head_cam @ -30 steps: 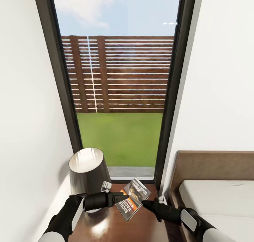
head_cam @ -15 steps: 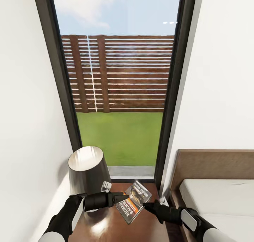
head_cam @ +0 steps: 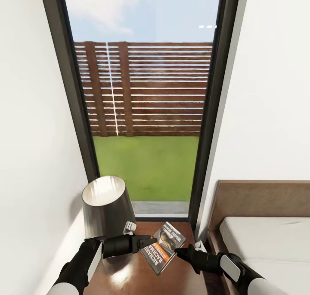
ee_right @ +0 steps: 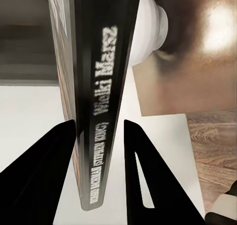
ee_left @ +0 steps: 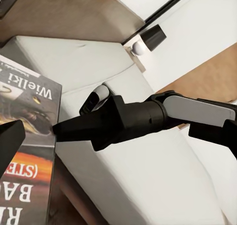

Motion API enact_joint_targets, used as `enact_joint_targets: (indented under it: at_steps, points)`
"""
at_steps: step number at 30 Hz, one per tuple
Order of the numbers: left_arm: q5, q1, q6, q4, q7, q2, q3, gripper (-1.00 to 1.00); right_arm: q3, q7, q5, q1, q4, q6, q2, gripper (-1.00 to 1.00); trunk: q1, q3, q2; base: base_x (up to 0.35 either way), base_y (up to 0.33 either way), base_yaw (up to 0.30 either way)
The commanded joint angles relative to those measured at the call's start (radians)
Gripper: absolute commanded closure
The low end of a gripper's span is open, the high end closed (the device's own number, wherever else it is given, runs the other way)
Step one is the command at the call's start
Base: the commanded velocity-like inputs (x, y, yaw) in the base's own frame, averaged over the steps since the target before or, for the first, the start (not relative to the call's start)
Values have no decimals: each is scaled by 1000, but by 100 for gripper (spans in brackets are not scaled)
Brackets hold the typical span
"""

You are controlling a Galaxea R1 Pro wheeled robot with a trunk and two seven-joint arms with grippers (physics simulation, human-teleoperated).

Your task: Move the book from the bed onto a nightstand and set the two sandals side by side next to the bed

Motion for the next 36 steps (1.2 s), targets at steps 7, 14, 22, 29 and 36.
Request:
enact_joint_targets:
  at_steps: [7,14,22,29,36]
  points:
    - [-3,-1,10,0,-5,-1,4,-100,3,2,-8,-1,0,17,-3,100,27,-23,-50,0,0,0]
    - [-3,-1,11,0,-5,-1,4,-100,2,3,-9,-1,-2,83,-3,100,54,-45,-99,0,0,0]
    - [-3,-1,10,0,-5,-1,4,-100,2,3,-9,-1,-2,96,-3,100,84,-70,-155,0,0,0]
    - [-3,-1,10,0,-5,-1,4,-100,2,3,-9,-1,-2,96,-2,100,111,-92,-204,0,0,0]
    - [-3,-1,10,0,-4,-1,4,-100,2,3,-9,-1,-2,97,-1,100,138,-114,-253,0,0,0]
